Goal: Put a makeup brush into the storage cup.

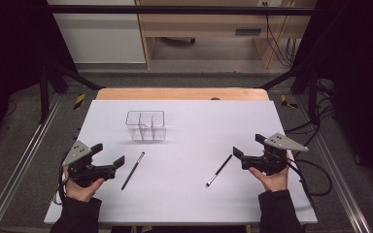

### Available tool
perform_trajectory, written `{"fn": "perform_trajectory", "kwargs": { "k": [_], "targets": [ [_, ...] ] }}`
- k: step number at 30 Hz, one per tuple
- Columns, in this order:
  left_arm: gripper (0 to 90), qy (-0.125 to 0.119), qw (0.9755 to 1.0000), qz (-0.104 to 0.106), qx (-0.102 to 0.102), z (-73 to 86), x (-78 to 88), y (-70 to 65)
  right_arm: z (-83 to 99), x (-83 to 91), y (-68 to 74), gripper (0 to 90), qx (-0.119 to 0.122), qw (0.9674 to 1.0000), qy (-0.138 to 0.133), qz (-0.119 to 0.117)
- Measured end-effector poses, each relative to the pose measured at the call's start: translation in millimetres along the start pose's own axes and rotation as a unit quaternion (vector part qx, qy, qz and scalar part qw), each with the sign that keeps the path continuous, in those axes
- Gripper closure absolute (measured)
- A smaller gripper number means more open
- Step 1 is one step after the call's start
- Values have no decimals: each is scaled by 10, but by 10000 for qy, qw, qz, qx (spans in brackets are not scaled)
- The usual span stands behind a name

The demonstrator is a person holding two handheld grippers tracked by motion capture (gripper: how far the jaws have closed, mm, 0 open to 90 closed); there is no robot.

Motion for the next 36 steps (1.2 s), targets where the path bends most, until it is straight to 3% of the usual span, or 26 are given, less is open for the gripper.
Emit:
{"fn": "perform_trajectory", "kwargs": {
  "k": [16, 36],
  "targets": [
    [39, 166, 9998, -53, -97, 76, -55, -20, 70, -55, 39, 47, -98, 9996, 241, 76],
    [42, 250, 9996, -39, -110, 134, -87, -43, 372, -289, 164, 51, -15, 9957, 897, 221]
  ]
}}
Point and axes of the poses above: each handheld gripper's, and its own axes: x roughly backward along the jaws, z roughly out of its underside, y roughly to its left, the point moved 10 cm from there along -x, roughly forward along the jaws, and after that the axes turned 2 degrees about x, right-handed, at the moved point
